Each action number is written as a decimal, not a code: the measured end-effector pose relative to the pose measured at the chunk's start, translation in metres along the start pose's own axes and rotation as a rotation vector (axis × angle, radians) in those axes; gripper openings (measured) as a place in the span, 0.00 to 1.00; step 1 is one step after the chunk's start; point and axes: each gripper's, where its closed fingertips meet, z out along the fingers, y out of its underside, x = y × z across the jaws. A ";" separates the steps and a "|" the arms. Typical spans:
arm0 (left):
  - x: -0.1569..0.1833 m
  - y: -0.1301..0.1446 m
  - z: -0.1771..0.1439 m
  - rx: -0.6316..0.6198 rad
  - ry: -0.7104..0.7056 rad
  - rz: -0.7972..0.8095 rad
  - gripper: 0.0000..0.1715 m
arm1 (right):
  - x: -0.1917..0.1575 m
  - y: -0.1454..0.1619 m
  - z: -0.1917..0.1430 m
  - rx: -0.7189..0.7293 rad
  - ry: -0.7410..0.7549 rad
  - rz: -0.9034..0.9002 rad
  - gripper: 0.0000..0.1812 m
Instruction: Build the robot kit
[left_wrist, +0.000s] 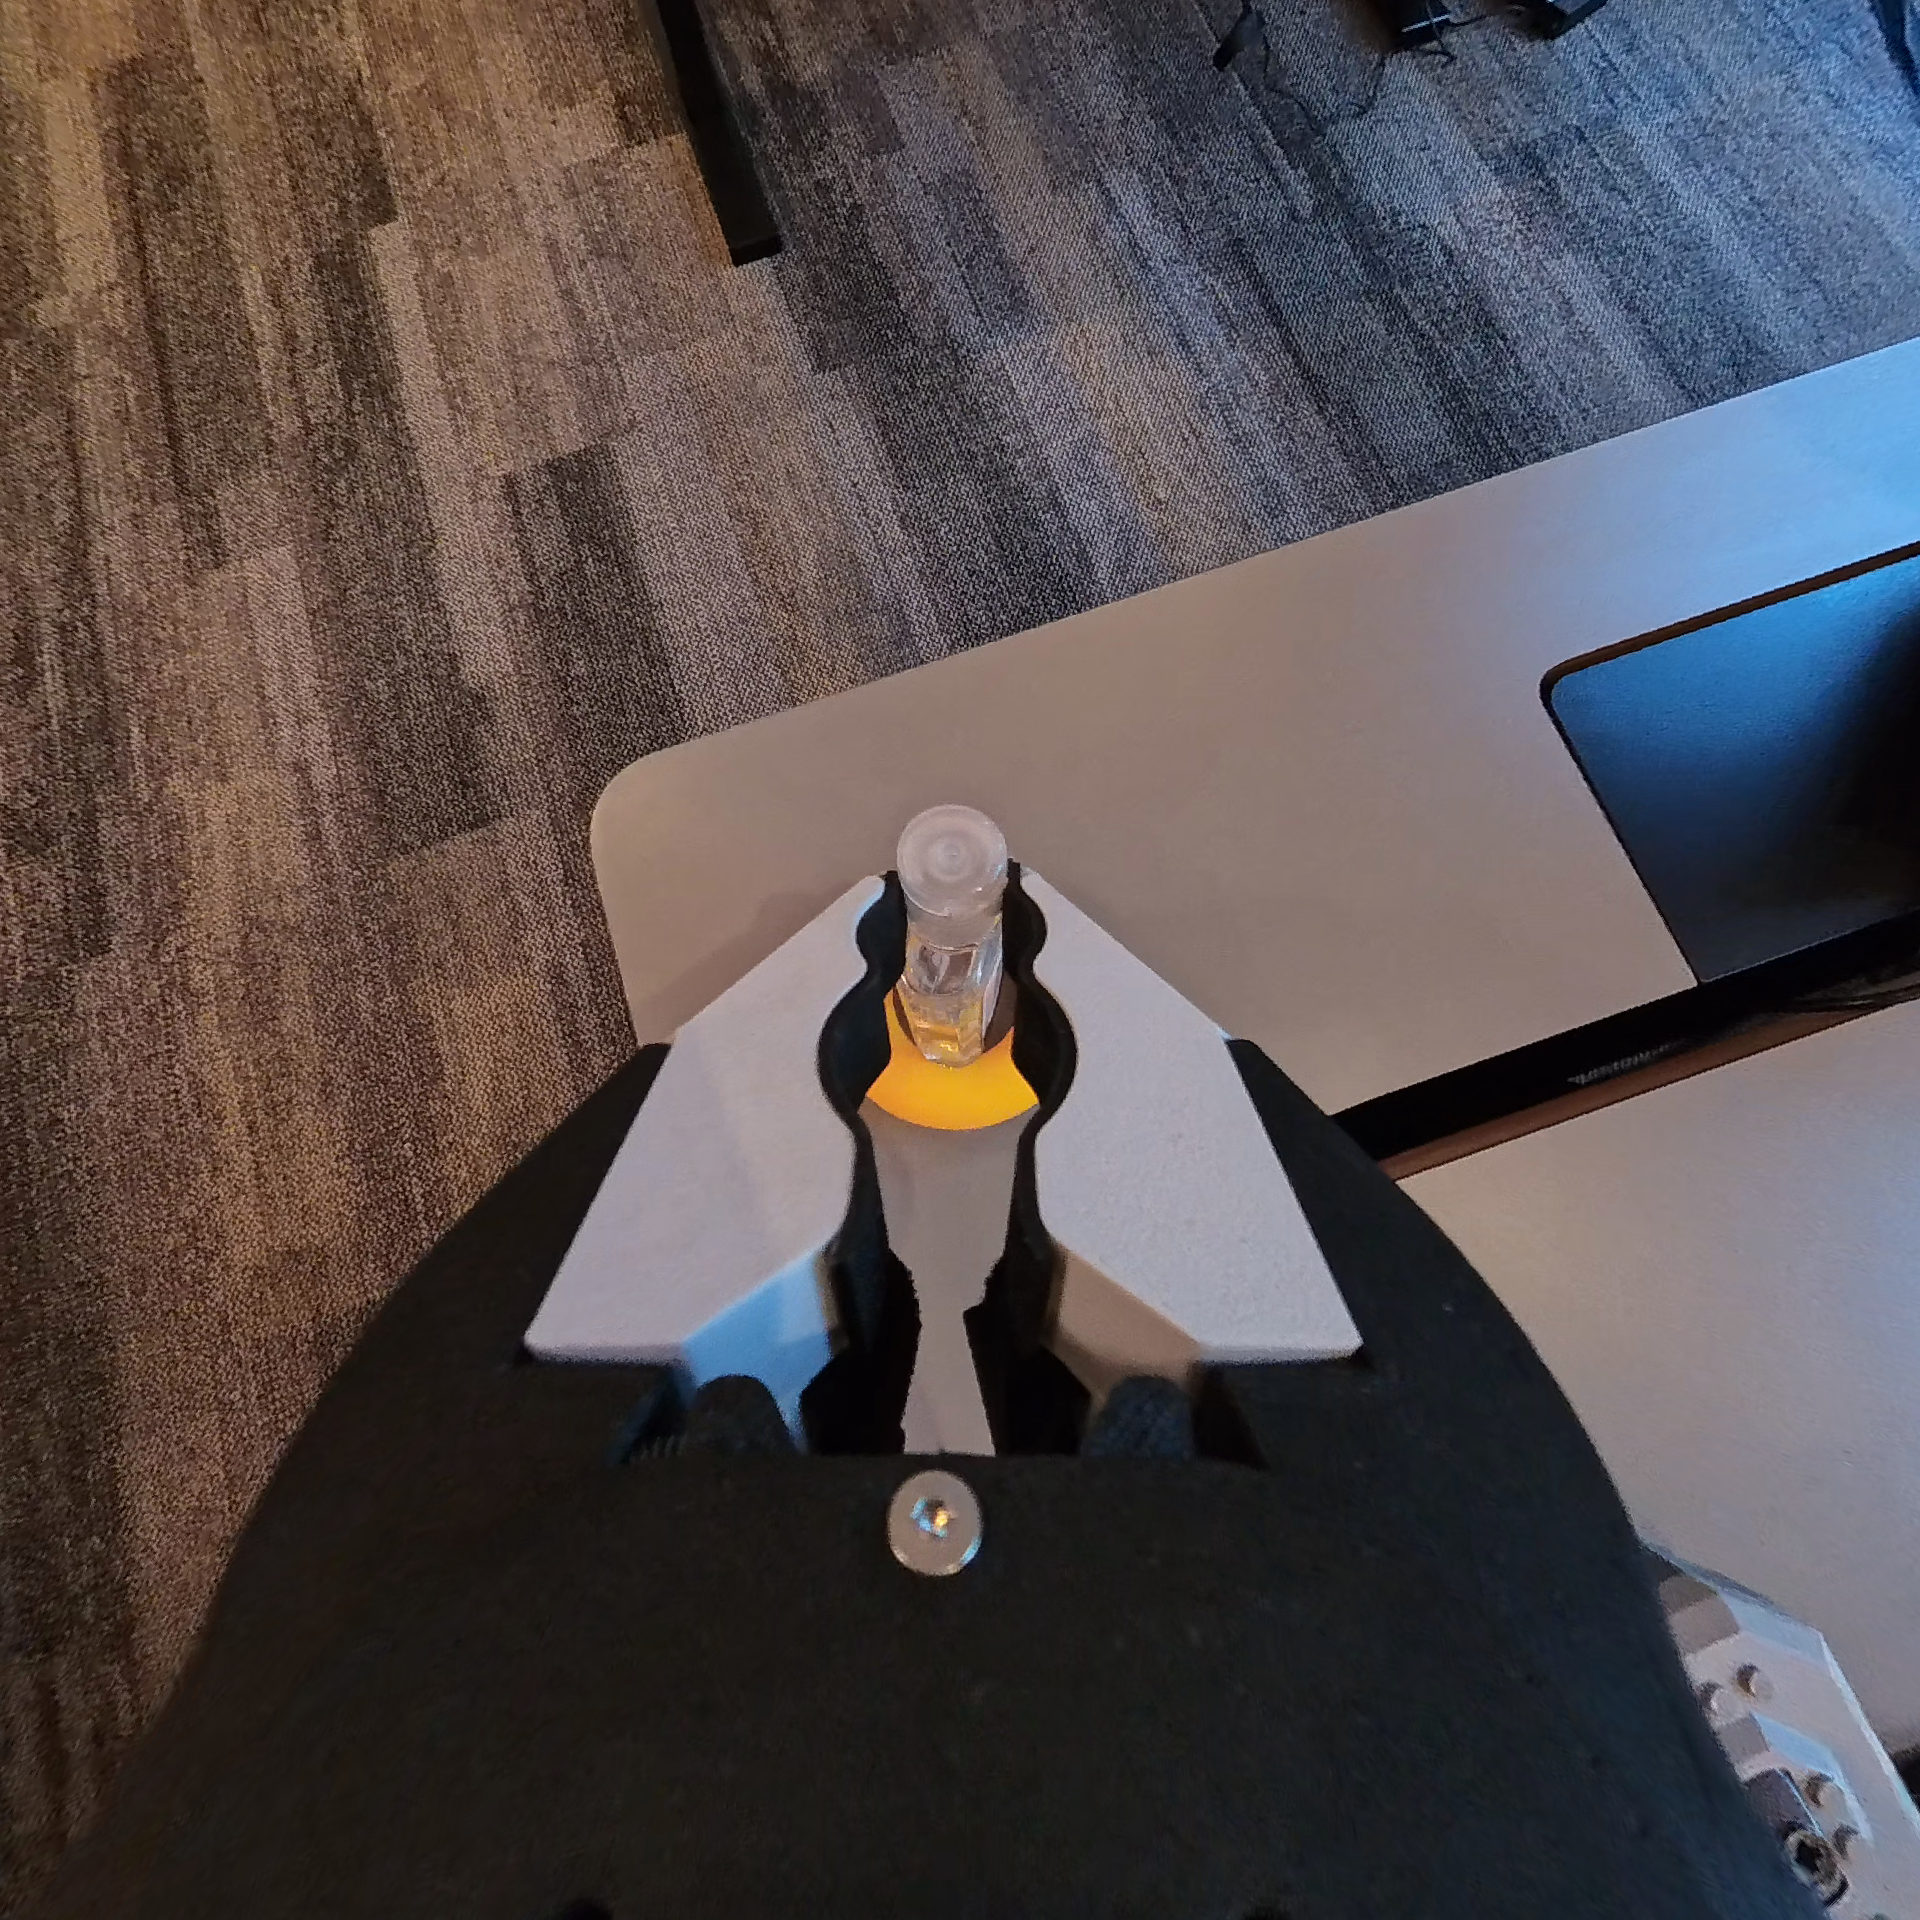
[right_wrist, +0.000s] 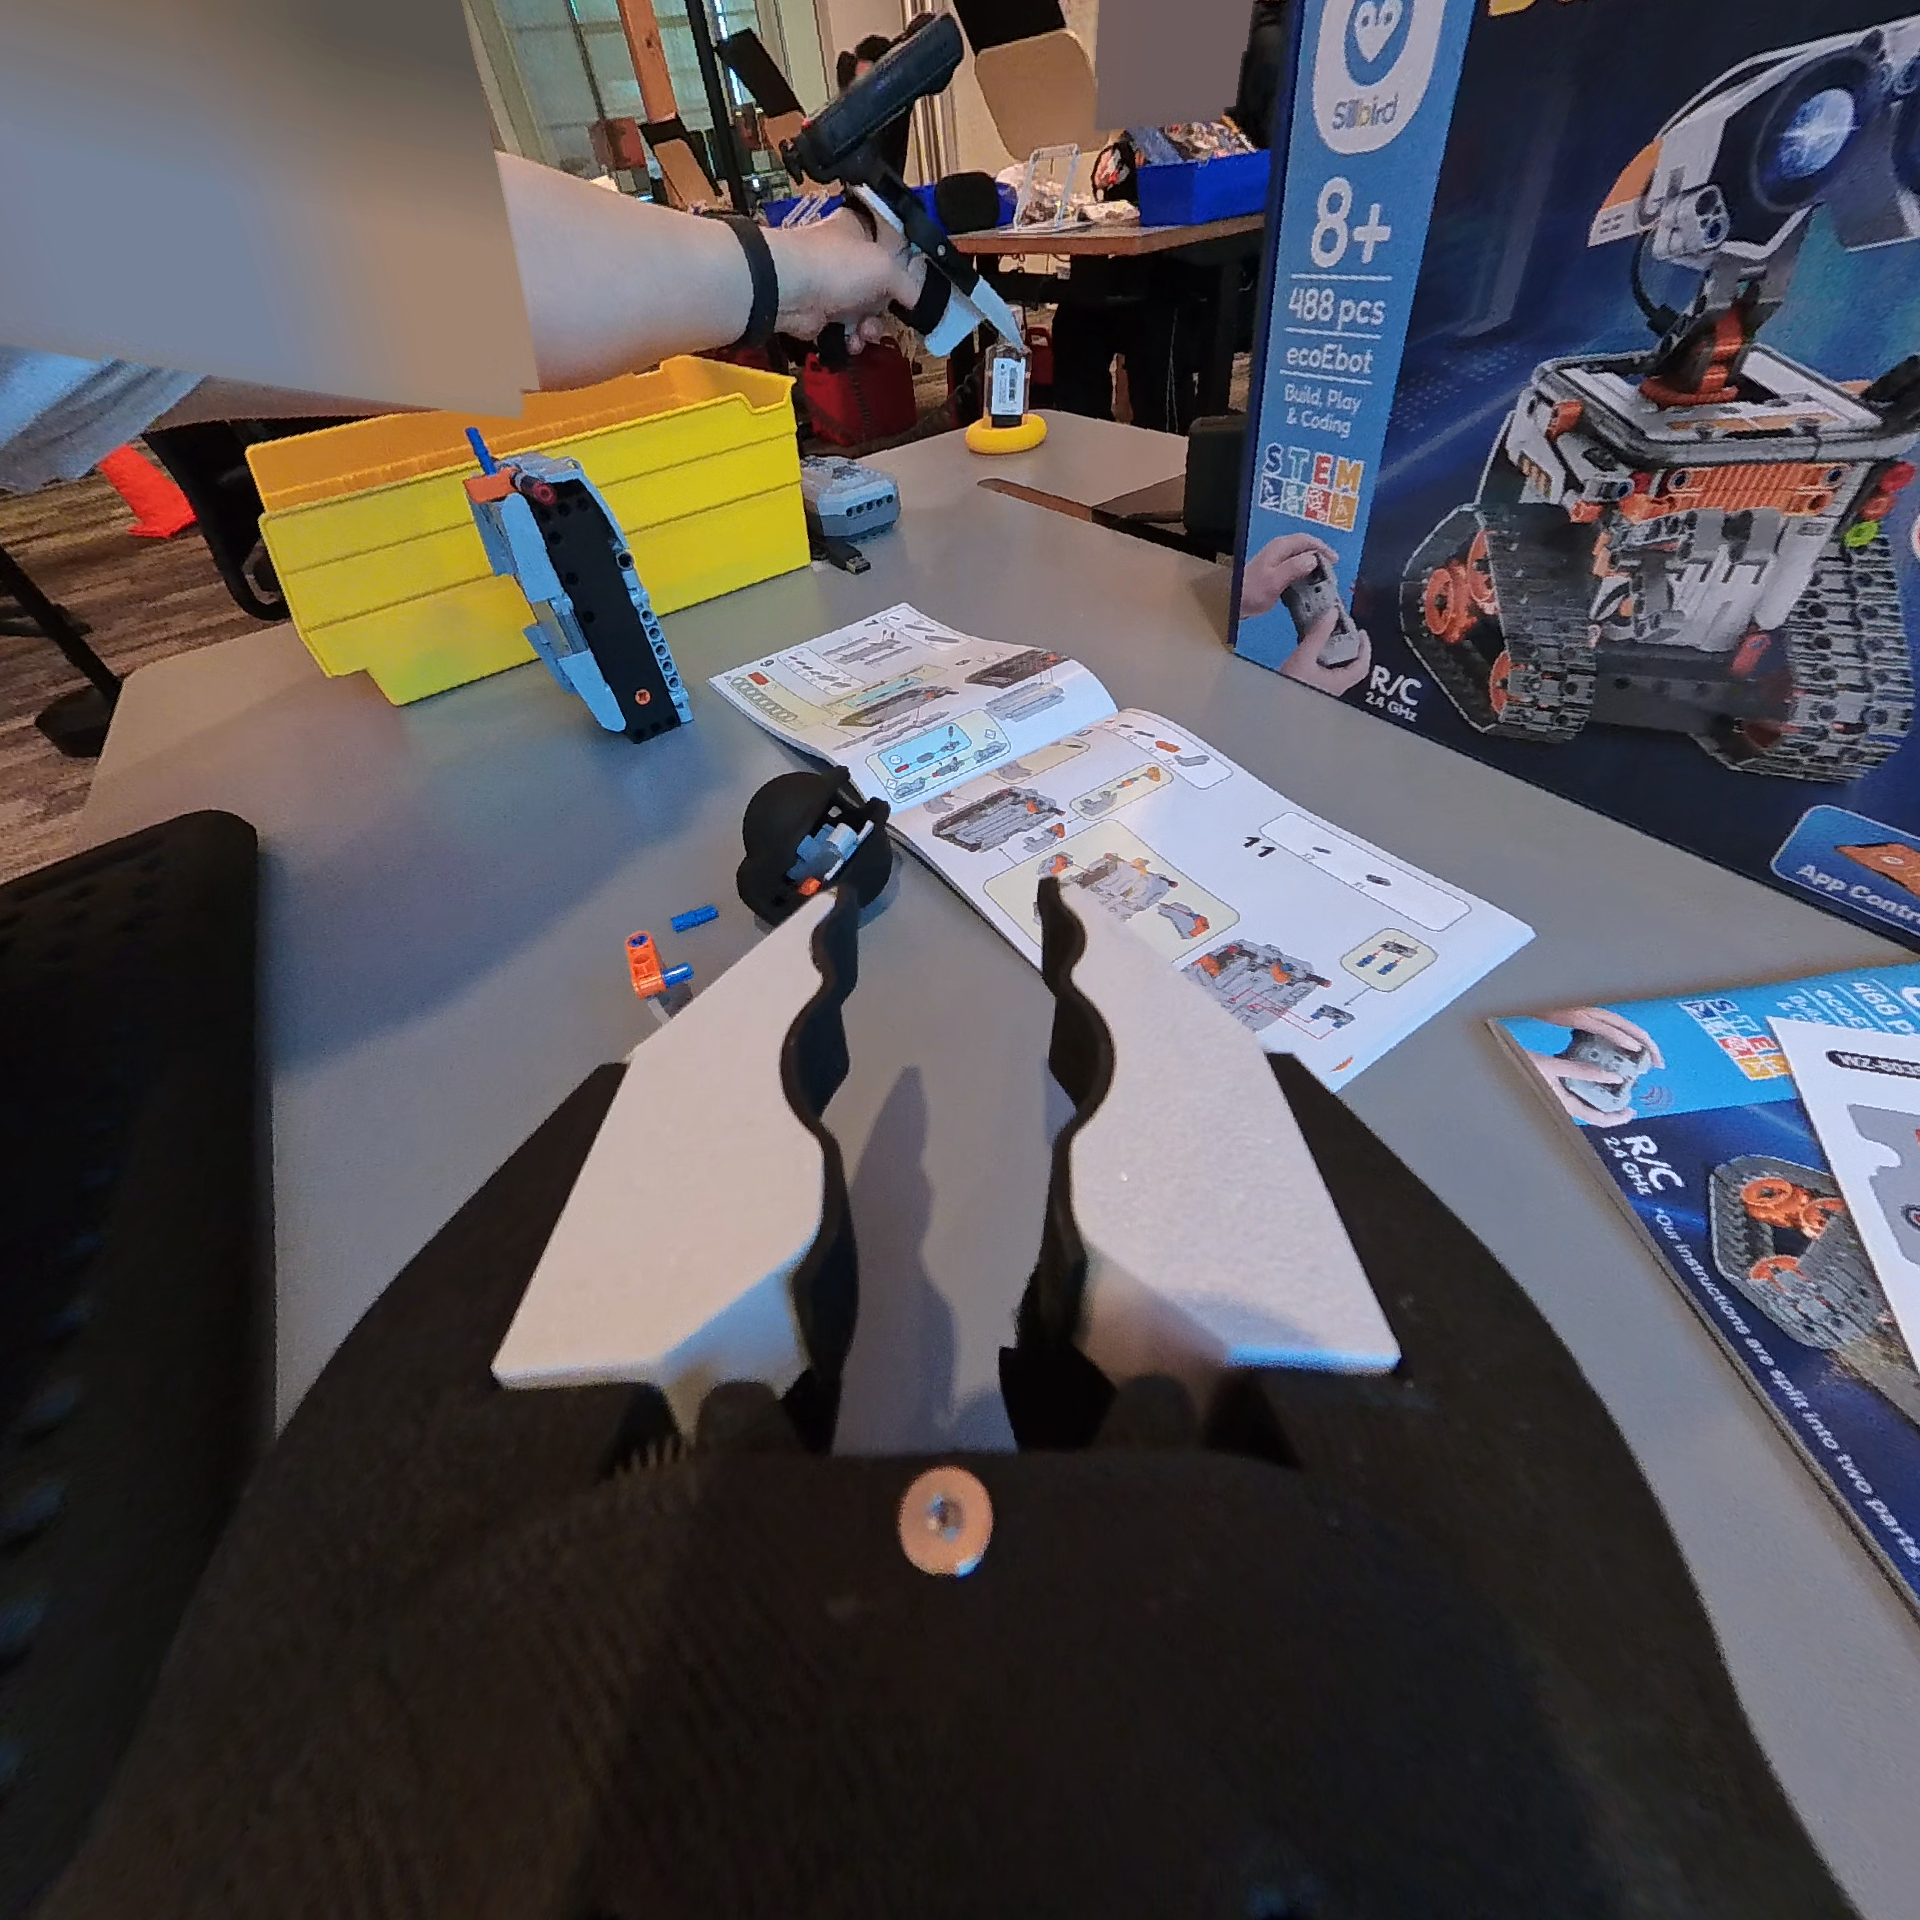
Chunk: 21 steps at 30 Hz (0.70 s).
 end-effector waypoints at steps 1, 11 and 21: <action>0.000 0.000 -0.001 0.003 0.000 0.003 0.10 | 0.000 0.000 0.000 -0.003 0.002 -0.004 0.19; -0.001 0.005 -0.006 0.032 0.022 -0.004 0.10 | -0.001 0.003 0.000 -0.019 0.003 -0.016 0.19; 0.001 0.009 -0.007 -0.139 0.037 0.057 0.11 | 0.000 0.008 0.002 -0.041 0.006 -0.019 0.19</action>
